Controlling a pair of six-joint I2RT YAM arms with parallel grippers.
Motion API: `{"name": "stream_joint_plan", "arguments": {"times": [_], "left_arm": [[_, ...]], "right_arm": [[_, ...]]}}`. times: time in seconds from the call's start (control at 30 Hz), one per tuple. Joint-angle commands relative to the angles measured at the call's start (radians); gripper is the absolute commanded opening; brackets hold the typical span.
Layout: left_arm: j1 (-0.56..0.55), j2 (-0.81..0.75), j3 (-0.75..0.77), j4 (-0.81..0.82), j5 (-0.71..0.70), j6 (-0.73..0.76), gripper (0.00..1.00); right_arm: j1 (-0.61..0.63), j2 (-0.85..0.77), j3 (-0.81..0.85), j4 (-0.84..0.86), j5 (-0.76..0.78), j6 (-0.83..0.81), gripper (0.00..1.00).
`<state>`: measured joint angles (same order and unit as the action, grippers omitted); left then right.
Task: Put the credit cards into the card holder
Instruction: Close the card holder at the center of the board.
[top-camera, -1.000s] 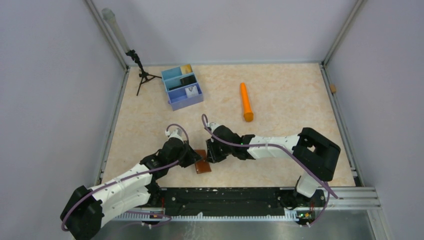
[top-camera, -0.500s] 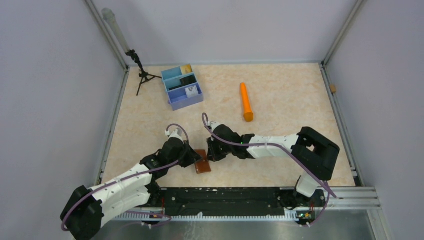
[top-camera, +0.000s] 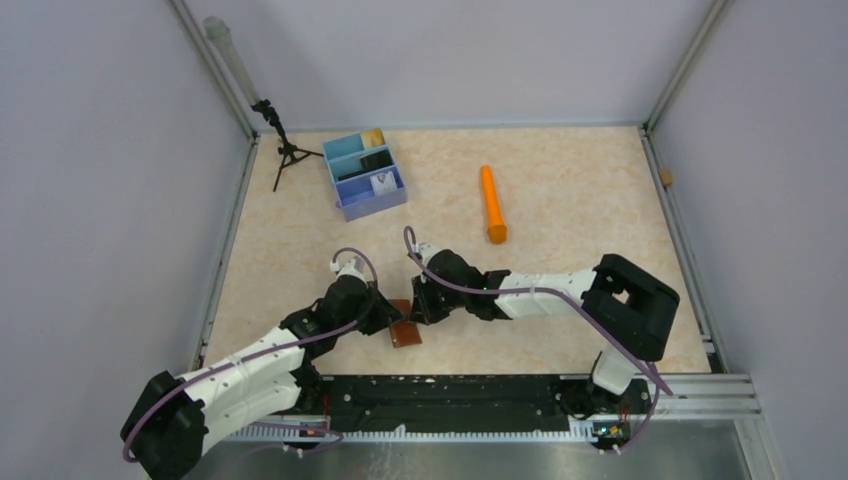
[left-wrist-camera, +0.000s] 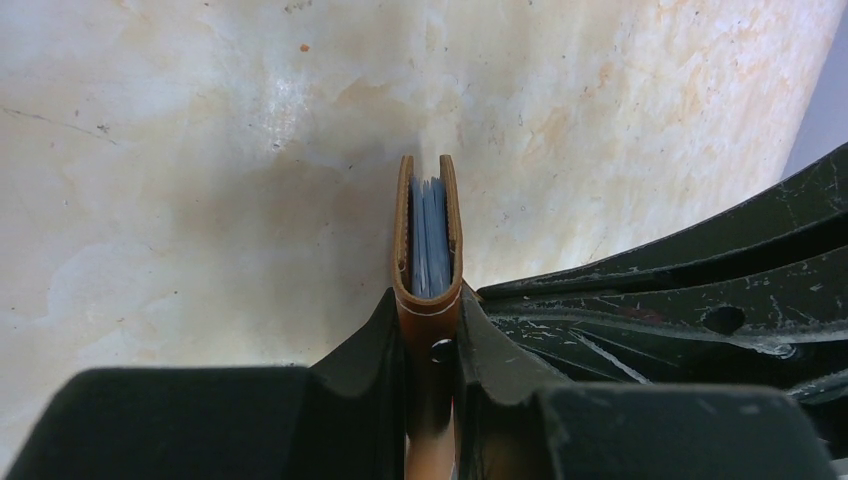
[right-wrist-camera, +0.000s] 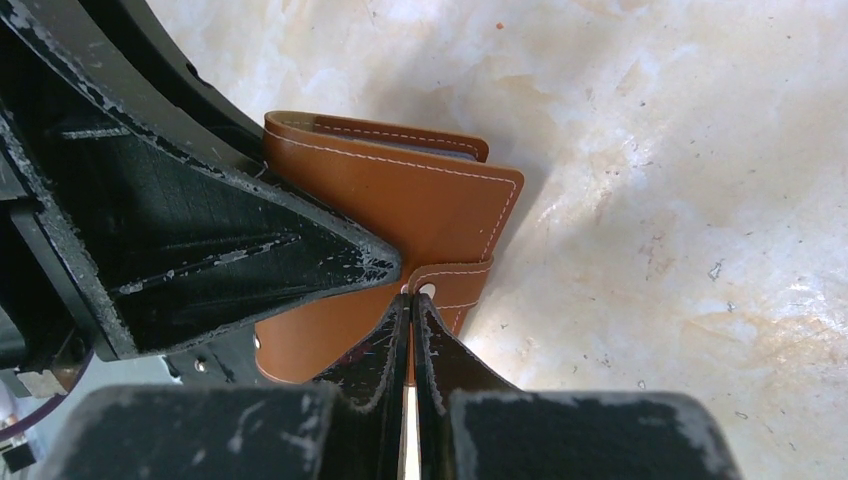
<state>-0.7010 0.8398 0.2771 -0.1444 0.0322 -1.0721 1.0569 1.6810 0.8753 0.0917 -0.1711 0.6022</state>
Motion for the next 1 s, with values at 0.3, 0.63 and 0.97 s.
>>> {"name": "stream_joint_plan", "arguments": {"times": [0.3,0.63,0.97], "left_arm": [[0.004,-0.021,0.013,0.028,-0.020,-0.029,0.00],[0.005,-0.007,0.013,0.040,-0.009,-0.026,0.00],[0.004,-0.001,0.016,0.046,-0.005,-0.025,0.00]], "right_arm": [[-0.005,-0.039,-0.037,0.076,-0.041,-0.024,0.00],[-0.005,-0.041,-0.036,0.099,-0.036,-0.027,0.00],[-0.005,-0.054,-0.033,0.107,-0.033,-0.027,0.00]]}}
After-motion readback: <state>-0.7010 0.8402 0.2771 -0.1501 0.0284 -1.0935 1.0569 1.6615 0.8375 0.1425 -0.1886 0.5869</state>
